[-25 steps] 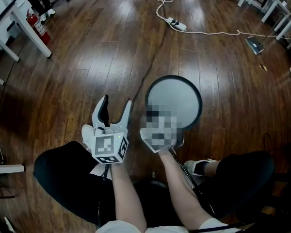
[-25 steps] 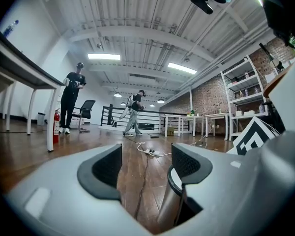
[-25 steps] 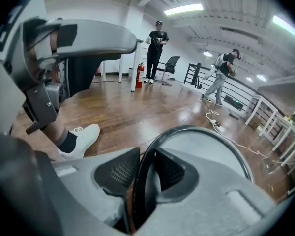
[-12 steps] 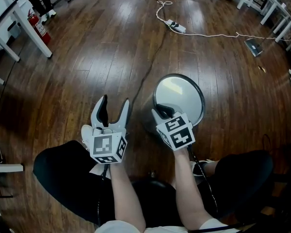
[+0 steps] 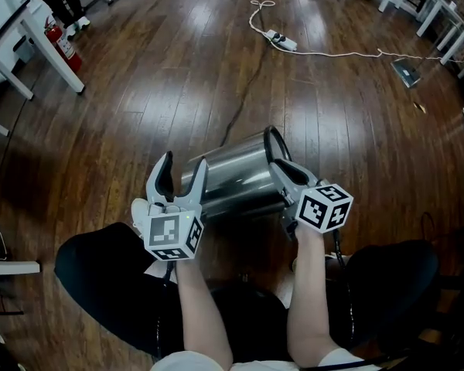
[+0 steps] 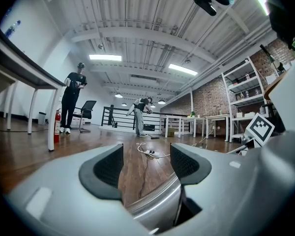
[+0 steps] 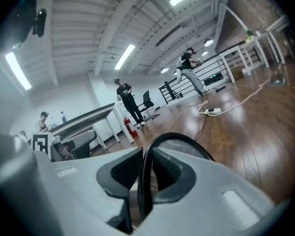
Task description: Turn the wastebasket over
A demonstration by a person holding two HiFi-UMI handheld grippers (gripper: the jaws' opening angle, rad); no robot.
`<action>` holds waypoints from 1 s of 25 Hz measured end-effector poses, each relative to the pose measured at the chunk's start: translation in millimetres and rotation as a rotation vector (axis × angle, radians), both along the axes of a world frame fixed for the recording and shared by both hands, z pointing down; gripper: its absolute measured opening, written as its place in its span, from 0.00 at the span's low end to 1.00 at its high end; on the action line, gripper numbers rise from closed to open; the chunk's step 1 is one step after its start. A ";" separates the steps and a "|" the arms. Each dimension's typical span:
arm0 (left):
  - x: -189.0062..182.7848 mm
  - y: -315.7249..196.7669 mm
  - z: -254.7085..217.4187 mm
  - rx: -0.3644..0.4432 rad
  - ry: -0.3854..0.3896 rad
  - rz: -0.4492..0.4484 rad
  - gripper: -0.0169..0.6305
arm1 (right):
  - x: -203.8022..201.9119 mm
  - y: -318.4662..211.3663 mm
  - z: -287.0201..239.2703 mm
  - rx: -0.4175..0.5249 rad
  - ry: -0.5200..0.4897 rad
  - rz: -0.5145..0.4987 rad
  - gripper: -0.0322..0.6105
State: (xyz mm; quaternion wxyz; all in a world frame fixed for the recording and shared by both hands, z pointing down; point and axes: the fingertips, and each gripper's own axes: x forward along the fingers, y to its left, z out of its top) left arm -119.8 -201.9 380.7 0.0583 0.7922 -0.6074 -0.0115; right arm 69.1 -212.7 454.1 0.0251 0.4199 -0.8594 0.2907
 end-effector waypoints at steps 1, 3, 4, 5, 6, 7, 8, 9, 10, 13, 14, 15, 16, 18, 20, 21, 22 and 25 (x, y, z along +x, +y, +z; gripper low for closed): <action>-0.3 -0.2 2.0 -0.005 0.001 0.000 0.52 | 8.2 -1.1 9.4 -0.024 -0.038 0.031 0.13; -0.7 -0.8 7.8 -0.020 0.005 0.003 0.52 | 27.3 -3.0 31.9 -0.076 -0.082 0.097 0.13; -0.4 -1.0 11.4 -0.030 0.008 0.006 0.52 | 38.5 -3.1 45.2 -0.105 -0.078 0.128 0.14; 0.6 -1.1 15.3 -0.041 0.011 0.010 0.52 | 50.4 -2.2 59.8 -0.135 -0.056 0.156 0.14; 2.1 -1.0 19.3 -0.051 0.014 0.013 0.52 | 62.2 -0.2 74.9 -0.166 -0.026 0.178 0.14; 3.7 -0.7 23.2 -0.061 0.016 0.017 0.52 | 73.3 2.9 89.5 -0.196 0.002 0.197 0.14; 5.3 -0.4 26.8 -0.070 0.017 0.019 0.52 | 82.2 6.4 101.4 -0.221 0.017 0.212 0.14; 6.4 0.0 29.7 -0.078 0.017 0.021 0.52 | 87.9 9.4 108.4 -0.237 0.015 0.223 0.16; 6.8 0.1 31.7 -0.085 0.016 0.022 0.52 | 90.7 10.8 110.6 -0.244 0.014 0.231 0.15; 2.6 0.9 35.3 -0.104 0.022 0.017 0.52 | 89.3 7.4 98.9 -0.193 0.163 0.230 0.16; 1.0 1.9 37.7 -0.114 0.030 0.016 0.52 | 87.4 6.5 92.0 -0.166 0.223 0.220 0.25; -0.2 3.0 41.3 -0.127 0.041 0.018 0.52 | 85.5 6.1 84.7 -0.143 0.267 0.207 0.30; -1.0 4.2 45.7 -0.143 0.052 0.020 0.52 | 84.1 5.9 77.4 -0.123 0.293 0.195 0.31; -2.7 6.7 56.4 -0.183 0.070 0.026 0.47 | 83.3 5.8 64.3 -0.094 0.309 0.182 0.31; -4.8 8.8 69.8 -0.234 0.097 0.032 0.47 | 86.1 6.1 55.5 -0.081 0.312 0.180 0.31; -6.2 10.2 77.7 -0.264 0.119 0.035 0.47 | 88.7 7.0 53.2 -0.082 0.316 0.181 0.31; -8.1 12.1 86.4 -0.295 0.150 0.039 0.47 | 91.7 8.4 52.5 -0.086 0.323 0.181 0.31; -17.0 19.8 114.7 -0.384 0.286 0.044 0.50 | 98.5 14.3 56.9 -0.110 0.337 0.182 0.31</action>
